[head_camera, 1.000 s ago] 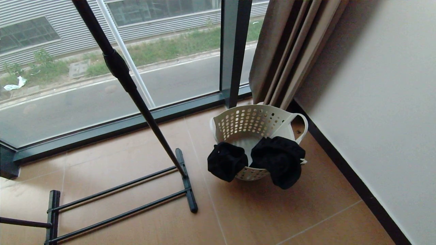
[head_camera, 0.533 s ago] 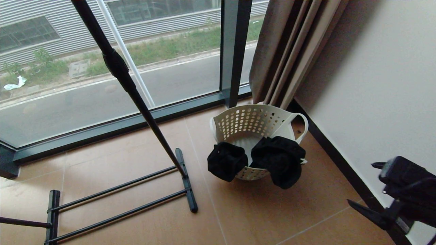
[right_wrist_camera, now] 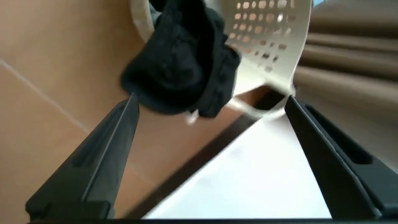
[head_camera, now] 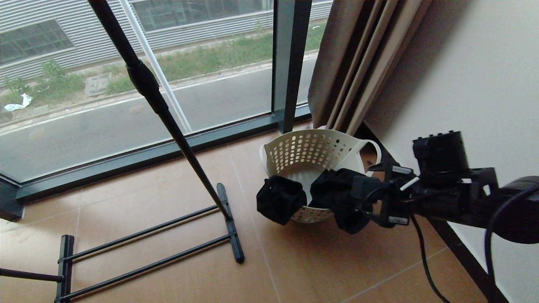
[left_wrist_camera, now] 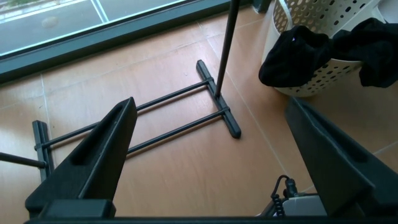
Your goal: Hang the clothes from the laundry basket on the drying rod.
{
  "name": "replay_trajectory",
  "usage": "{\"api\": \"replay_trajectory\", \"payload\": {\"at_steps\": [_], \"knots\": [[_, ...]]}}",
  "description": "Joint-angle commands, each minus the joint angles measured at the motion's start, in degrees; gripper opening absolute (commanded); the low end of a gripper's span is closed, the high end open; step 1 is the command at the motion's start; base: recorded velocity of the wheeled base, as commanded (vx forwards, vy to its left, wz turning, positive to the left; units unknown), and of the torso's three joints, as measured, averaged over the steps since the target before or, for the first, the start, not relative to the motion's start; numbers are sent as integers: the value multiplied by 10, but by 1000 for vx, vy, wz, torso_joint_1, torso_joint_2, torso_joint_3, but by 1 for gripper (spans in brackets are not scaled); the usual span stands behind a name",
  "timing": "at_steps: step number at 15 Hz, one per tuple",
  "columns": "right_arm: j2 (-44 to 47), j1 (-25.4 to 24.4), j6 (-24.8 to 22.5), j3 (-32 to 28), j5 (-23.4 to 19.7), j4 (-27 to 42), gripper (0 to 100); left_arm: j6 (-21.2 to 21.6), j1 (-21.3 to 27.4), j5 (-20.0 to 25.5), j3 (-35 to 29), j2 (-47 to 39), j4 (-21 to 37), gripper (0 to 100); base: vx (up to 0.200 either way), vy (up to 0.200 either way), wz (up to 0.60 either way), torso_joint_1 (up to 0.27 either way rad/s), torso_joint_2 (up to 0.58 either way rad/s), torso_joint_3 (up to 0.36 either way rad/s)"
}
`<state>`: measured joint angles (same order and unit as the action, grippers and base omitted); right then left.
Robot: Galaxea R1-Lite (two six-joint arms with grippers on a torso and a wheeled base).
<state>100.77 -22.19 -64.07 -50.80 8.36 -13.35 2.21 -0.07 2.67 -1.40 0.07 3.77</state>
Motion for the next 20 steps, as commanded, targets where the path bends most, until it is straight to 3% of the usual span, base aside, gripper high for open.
{"api": "replay_trajectory", "payload": {"at_steps": [1, 4, 7, 13, 20], "knots": [[95, -15, -36, -68, 31, 0, 100, 0, 0, 0, 0, -1, -1, 100, 0, 0, 0, 0, 0, 0], [159, -16, -52, -140, 58, 1, 100, 0, 0, 1, 0, -1, 0, 100, 0, 0, 0, 0, 0, 0], [225, -30, -61, -191, 112, -1, 100, 0, 0, 1, 0, -1, -1, 100, 0, 0, 0, 0, 0, 0], [317, -31, -59, -300, 132, -2, 100, 0, 0, 0, 0, -1, -1, 100, 0, 0, 0, 0, 0, 0], [382, -25, -59, -384, 155, 4, 100, 2, 0, 0, 0, -1, -1, 100, 0, 0, 0, 0, 0, 0]]}}
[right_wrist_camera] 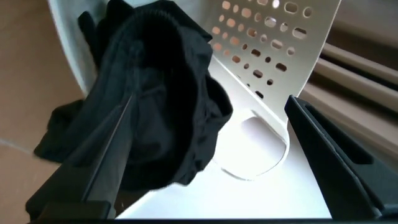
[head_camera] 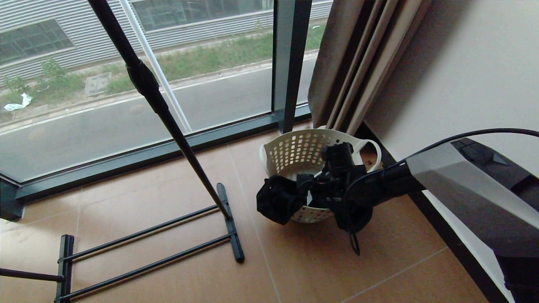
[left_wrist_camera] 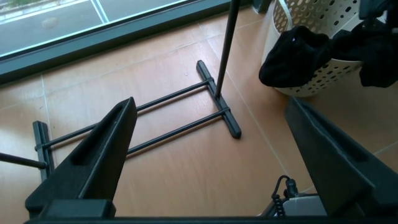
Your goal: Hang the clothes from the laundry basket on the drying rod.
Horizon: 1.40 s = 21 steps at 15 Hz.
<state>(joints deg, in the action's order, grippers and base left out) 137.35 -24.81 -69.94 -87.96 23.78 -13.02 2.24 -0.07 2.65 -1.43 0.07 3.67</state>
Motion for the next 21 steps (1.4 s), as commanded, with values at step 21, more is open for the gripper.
{"api": "replay_trajectory", "payload": {"at_steps": [21], "knots": [[93, 17, -6, -169, 42, 4, 100, 3, 0, -1, 1, -1, 0, 100, 0, 0, 0, 3, 2, -64]]}}
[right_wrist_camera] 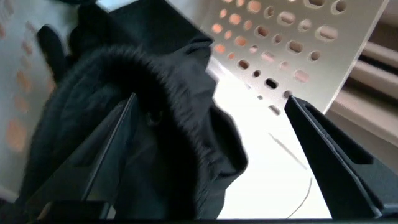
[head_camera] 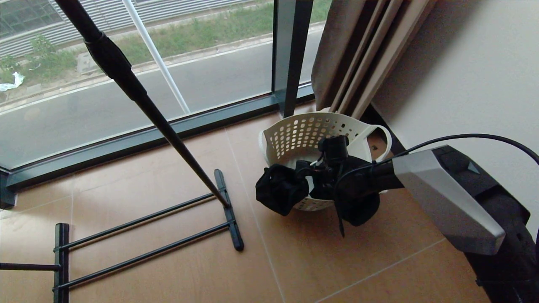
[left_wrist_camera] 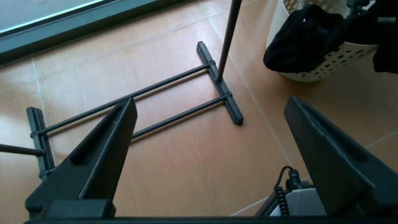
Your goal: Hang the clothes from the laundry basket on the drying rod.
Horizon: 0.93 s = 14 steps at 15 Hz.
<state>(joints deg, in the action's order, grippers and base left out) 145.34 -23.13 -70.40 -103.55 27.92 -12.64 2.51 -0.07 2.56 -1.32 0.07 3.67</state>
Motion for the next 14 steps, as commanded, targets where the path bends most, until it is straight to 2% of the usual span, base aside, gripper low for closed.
{"api": "replay_trajectory", "payload": {"at_steps": [1, 8, 9, 12, 14], "knots": [[21, -1, -1, -23, 0, 0, 100, -1, 0, 0, 0, -1, 0, 100, 0, 0, 0, 0, 0, 0], [60, 0, -19, -77, 7, 1, 100, -4, 0, 0, 0, -1, 0, 100, 0, 0, 0, 0, 0, 0], [60, 0, -19, -78, 11, 1, 0, -3, 0, 1, 0, -1, 0, 100, 0, 0, 0, 0, 0, 0], [43, 1, -15, -61, 9, -2, 0, -3, 0, 1, 0, -1, 0, 100, 0, 0, 0, 0, 0, 0], [-8, 0, 4, -10, 9, -3, 0, -3, 0, 1, 0, -1, 0, 100, 0, 0, 0, 0, 0, 0]]}}
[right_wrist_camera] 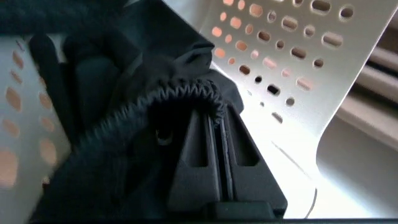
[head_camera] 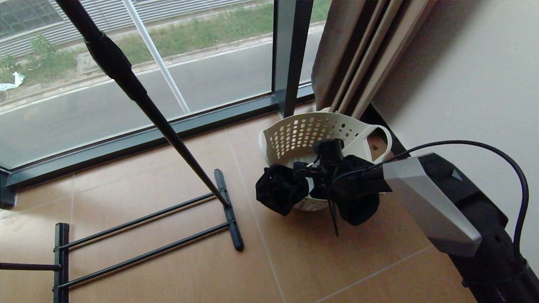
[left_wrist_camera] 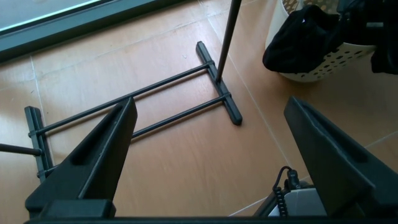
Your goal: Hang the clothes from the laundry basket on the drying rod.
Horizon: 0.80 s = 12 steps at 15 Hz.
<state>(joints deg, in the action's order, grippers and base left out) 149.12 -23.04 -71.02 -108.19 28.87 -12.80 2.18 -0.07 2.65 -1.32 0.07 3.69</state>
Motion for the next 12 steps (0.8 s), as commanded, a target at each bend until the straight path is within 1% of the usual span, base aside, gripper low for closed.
{"api": "replay_trajectory", "payload": {"at_steps": [1, 2, 3, 6, 8, 9, 12], "knots": [[-83, -3, 23, 73, -1, -1, 0, 0, 0, 0, 0, -1, 0, 100, 0, 0, 0, 0, 0, 0], [-102, -3, 32, 92, 0, -1, 0, 0, 0, 0, 0, -1, 0, 100, 0, 0, 0, 0, 0, 0], [-174, -8, 69, 159, 0, 1, 0, -1, 0, 0, 0, -1, 0, 100, 0, 0, 0, 0, 0, 0], [-318, -9, 117, 295, 0, 1, 0, 0, 0, 1, 0, -1, 0, 100, 0, 0, 0, 0, 0, 0], [-406, -9, 163, 384, 1, 1, 0, 1, 0, 0, 0, -1, 0, 100, 0, 0, 0, 0, 0, 0], [-450, -9, 194, 423, 1, 1, 0, 2, 0, 0, 0, -1, 0, 100, 0, 0, 0, 0, 0, 0], [-559, -10, 288, 512, 1, 1, 0, -2, 0, -3, 1, -1, 0, 100, 0, 0, 0, 0, 0, 0]]}}
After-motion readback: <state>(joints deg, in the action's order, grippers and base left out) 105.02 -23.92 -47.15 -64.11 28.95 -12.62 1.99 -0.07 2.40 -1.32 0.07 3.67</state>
